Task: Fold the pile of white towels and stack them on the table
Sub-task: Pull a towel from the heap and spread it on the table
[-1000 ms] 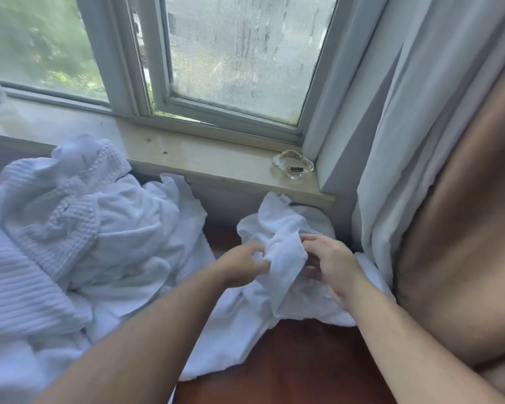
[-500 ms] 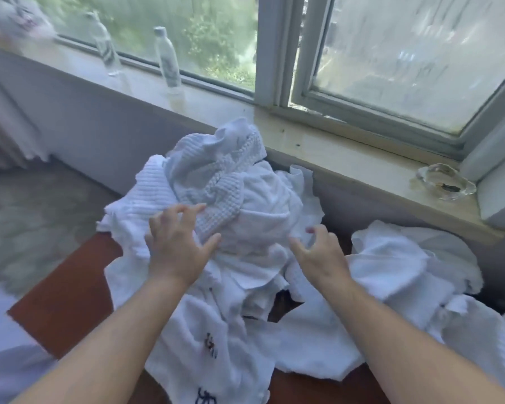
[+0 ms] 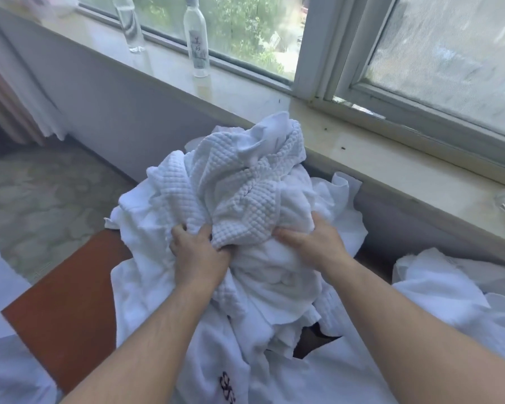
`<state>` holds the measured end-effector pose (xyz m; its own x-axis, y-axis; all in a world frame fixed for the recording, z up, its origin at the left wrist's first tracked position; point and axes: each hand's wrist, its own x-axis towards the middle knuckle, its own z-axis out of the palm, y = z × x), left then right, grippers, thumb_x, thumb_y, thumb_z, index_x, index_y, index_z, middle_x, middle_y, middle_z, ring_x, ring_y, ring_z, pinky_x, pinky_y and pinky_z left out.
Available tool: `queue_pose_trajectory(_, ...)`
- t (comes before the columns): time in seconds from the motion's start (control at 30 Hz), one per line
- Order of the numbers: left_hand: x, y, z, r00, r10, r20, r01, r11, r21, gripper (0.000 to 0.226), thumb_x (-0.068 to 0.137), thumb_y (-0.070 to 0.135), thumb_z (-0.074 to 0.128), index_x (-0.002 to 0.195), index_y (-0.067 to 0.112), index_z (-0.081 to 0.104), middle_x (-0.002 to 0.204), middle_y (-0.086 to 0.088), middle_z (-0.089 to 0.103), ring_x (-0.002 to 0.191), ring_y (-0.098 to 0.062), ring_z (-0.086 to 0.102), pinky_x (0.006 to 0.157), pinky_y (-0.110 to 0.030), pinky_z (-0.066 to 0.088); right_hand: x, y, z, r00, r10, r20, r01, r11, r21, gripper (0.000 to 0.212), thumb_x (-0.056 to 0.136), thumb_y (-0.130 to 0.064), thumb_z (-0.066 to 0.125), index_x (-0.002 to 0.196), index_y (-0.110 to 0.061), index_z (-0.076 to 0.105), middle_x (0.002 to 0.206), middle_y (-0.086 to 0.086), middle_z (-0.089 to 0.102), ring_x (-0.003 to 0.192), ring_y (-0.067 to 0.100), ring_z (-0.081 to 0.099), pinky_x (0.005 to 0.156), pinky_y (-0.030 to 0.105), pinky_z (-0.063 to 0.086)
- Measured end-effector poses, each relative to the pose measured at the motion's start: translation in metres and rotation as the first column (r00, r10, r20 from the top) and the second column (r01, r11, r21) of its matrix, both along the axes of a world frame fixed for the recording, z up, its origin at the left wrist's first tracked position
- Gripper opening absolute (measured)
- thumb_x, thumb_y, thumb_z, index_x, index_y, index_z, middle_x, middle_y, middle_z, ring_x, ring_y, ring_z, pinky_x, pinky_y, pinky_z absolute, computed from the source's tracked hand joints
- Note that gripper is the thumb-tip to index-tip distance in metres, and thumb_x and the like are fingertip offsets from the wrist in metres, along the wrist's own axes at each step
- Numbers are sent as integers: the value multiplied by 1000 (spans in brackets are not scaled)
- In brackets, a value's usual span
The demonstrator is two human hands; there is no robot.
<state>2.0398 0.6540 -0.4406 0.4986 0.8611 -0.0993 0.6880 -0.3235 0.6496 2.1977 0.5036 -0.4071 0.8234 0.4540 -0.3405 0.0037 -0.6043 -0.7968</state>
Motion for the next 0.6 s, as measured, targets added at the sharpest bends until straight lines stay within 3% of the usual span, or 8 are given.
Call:
queue_pose_trajectory(0.03, -2, -2, 5, 999, 2, 47, -1, 1000, -15, 29, 81, 37, 65, 107, 25, 67, 124, -7, 31, 113, -35, 46, 97, -40, 48, -4, -3, 4, 999, -32, 23, 32, 999, 38, 40, 72, -56, 80, 102, -33, 65, 100, -7, 70, 94, 14, 66, 83, 42, 58)
queue_pose_trajectory(0.1, -8, -7, 18, 991, -7, 132, 13, 999, -48, 23, 85, 32, 60, 106, 26, 68, 121, -4, 32, 106, -29, 50, 96, -37, 48, -13, -11, 13, 996, -82, 30, 78, 990, 118, 22, 77, -48, 74, 87, -29, 68, 86, -6, 72, 85, 17, 69, 77, 42, 60)
queue_pose_trajectory(0.2, -21, -27, 40, 970, -50, 236, 69, 995, -74, 23, 88, 35, 57, 107, 30, 67, 124, -8, 41, 100, -12, 40, 98, -33, 44, -33, -32, 32, 993, -109, -39, 116, 948, 296, 27, 72, -46, 70, 89, -25, 72, 86, 1, 75, 84, 22, 73, 74, 46, 62)
queue_pose_trajectory(0.27, -30, -53, 60, 950, -82, 302, 121, 986, -112, 38, 78, 48, 52, 108, 31, 68, 120, -10, 50, 95, -6, 38, 94, -31, 43, -42, -57, 47, 990, -122, -64, 138, 892, 430, 24, 72, -42, 70, 91, -27, 74, 85, -1, 76, 82, 18, 74, 65, 36, 60)
queue_pose_trajectory(0.33, -39, -85, 81, 923, -116, 368, 176, 975, -135, 55, 67, 58, 47, 109, 30, 70, 113, -6, 58, 102, -8, 46, 92, -33, 46, -48, -90, 63, 989, -141, -48, 145, 846, 513, 23, 71, -42, 72, 89, -29, 75, 82, -4, 75, 77, 14, 72, 62, 28, 55)
queue_pose_trajectory(0.4, -43, -119, 100, 889, -159, 429, 242, 959, -146, 59, 64, 59, 52, 107, 25, 72, 109, -7, 62, 108, -21, 57, 95, -41, 50, -51, -128, 80, 984, -176, -29, 162, 809, 566, 27, 69, -44, 74, 88, -25, 75, 79, -3, 73, 73, 14, 69, 60, 27, 54)
queue_pose_trajectory(0.47, -43, -156, 119, 855, -224, 467, 314, 941, -124, 47, 65, 58, 55, 96, 27, 71, 104, -8, 64, 106, -28, 61, 93, -46, 52, -55, -171, 100, 974, -224, 2, 181, 790, 586, 31, 69, -46, 75, 89, -23, 74, 78, 0, 72, 72, 15, 68, 57, 28, 54)
queue_pose_trajectory(0.6, -39, -229, 149, 776, -378, 504, 491, 864, -108, 21, 74, 54, 52, 83, 39, 63, 104, -6, 63, 106, -24, 60, 91, -39, 53, -64, -258, 131, 913, -403, 66, 285, 744, 604, 34, 69, -51, 72, 92, -26, 75, 82, 1, 75, 76, 20, 70, 65, 39, 55)
